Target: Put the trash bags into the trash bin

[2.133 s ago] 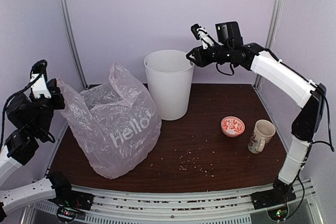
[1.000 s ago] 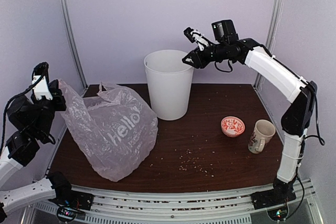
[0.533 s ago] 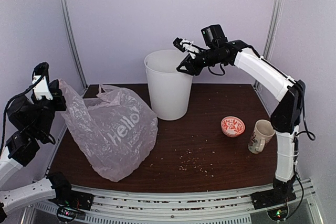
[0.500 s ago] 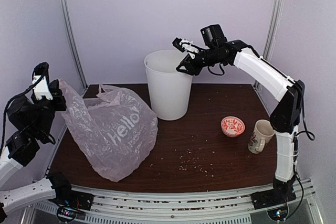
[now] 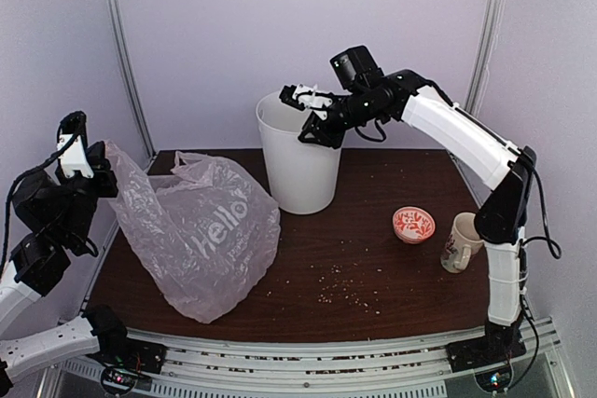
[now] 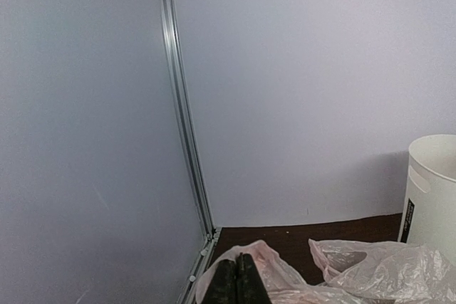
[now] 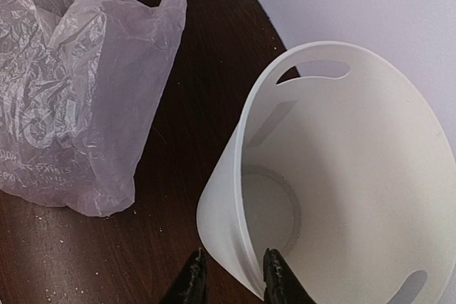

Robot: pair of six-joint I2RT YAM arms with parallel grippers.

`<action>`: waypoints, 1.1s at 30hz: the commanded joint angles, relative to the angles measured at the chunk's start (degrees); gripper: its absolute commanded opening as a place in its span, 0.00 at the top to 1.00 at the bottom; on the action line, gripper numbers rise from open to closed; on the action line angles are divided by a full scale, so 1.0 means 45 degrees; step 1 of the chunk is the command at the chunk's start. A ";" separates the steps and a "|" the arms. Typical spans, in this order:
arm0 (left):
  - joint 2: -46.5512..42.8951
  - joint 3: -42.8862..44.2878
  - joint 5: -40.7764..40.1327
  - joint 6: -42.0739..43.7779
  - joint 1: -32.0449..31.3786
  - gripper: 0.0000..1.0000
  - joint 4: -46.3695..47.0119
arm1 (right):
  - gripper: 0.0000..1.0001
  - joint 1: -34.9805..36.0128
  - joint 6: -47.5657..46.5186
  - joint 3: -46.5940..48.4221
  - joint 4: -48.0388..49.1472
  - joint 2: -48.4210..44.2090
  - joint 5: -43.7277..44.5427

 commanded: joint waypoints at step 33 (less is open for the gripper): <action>-0.0184 -0.0251 0.0127 0.0185 0.0154 1.00 0.0645 | 1.00 0.1597 -0.0092 -0.1404 -0.1844 -0.1688 0.0574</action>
